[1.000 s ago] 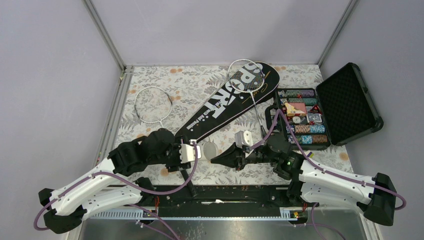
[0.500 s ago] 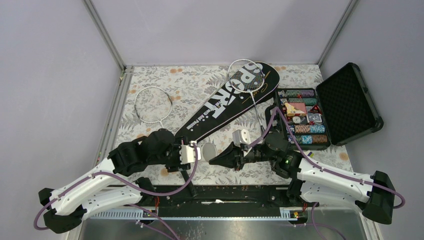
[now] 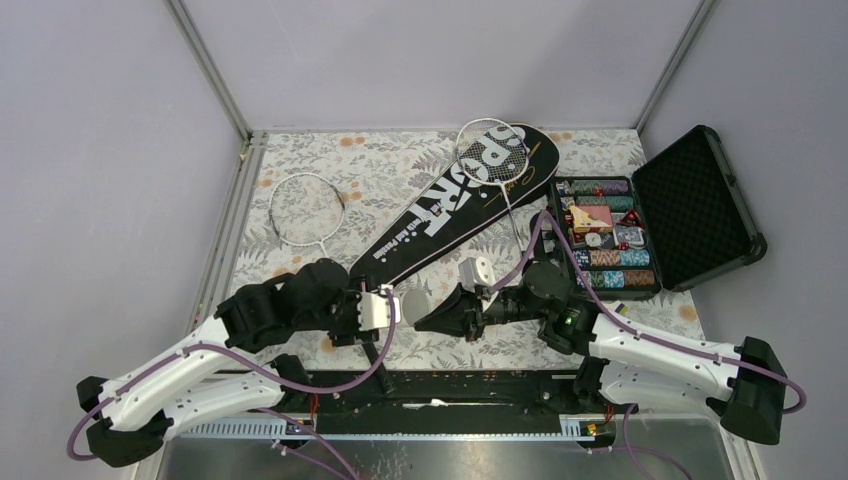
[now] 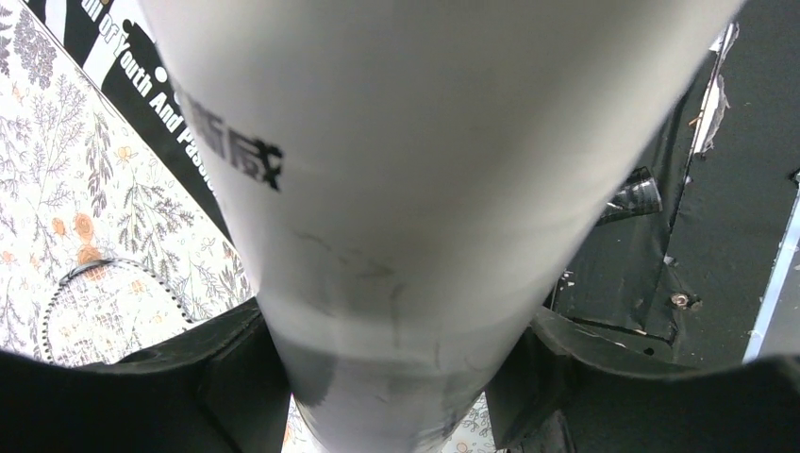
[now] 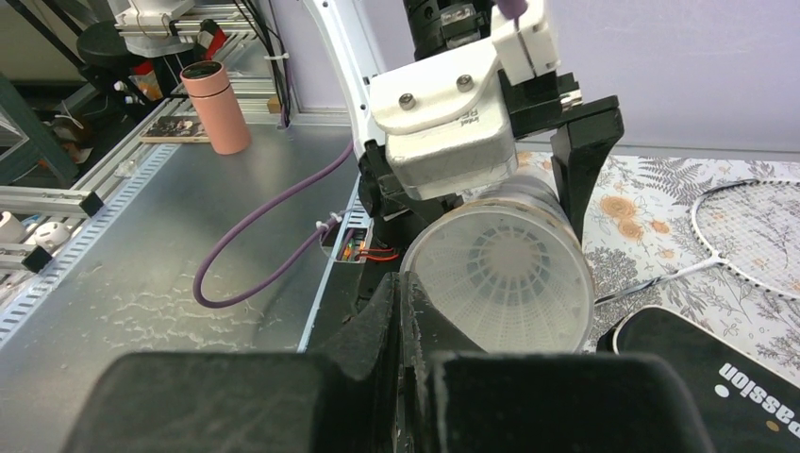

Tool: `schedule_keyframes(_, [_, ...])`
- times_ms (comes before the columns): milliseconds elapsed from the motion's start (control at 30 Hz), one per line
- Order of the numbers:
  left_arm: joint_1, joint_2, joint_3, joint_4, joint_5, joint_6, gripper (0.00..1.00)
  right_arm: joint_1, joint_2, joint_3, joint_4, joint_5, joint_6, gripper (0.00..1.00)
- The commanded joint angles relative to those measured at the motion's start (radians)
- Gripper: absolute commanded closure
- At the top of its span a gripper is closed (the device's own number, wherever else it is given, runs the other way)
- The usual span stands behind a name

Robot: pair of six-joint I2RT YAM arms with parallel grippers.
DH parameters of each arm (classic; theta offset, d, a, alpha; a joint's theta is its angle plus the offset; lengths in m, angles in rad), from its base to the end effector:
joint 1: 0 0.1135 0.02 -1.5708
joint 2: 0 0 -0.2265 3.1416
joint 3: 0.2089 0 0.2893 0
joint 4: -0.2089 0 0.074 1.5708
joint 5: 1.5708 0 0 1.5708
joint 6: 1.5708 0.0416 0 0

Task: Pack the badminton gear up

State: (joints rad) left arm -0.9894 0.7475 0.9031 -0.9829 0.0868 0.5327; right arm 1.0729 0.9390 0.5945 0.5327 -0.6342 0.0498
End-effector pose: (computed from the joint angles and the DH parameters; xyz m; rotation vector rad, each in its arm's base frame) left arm 0.1081 -0.1711 0.2856 1.6971 1.7224 -0.3156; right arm 0.1113 0.2564 0.2773 -1.2164 0.9871 1.3413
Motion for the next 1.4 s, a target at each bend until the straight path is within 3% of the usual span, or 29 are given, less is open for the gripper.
schedule_keyframes(0, [-0.008, -0.024, 0.055, 0.121, 0.054, 0.019, 0.67, -0.001, 0.021, 0.061, 0.006, -0.009, 0.003, 1.00])
schedule_keyframes(800, [-0.008, -0.093, 0.038, 0.146, 0.094, 0.066, 0.67, -0.001, 0.132, 0.044, 0.130, -0.040, 0.096, 0.99])
schedule_keyframes(933, [-0.008, -0.099, 0.034, 0.147, 0.088, 0.067, 0.67, -0.001, 0.089, 0.037, 0.130, 0.044, 0.124, 0.80])
schedule_keyframes(1067, [-0.008, -0.102, 0.028, 0.146, 0.082, 0.064, 0.67, -0.001, 0.005, 0.012, 0.122, 0.169, 0.145, 0.71])
schedule_keyframes(1367, [-0.008, -0.083, 0.038, 0.155, 0.084, 0.049, 0.67, -0.001, -0.002, 0.035, 0.028, 0.284, 0.145, 0.68])
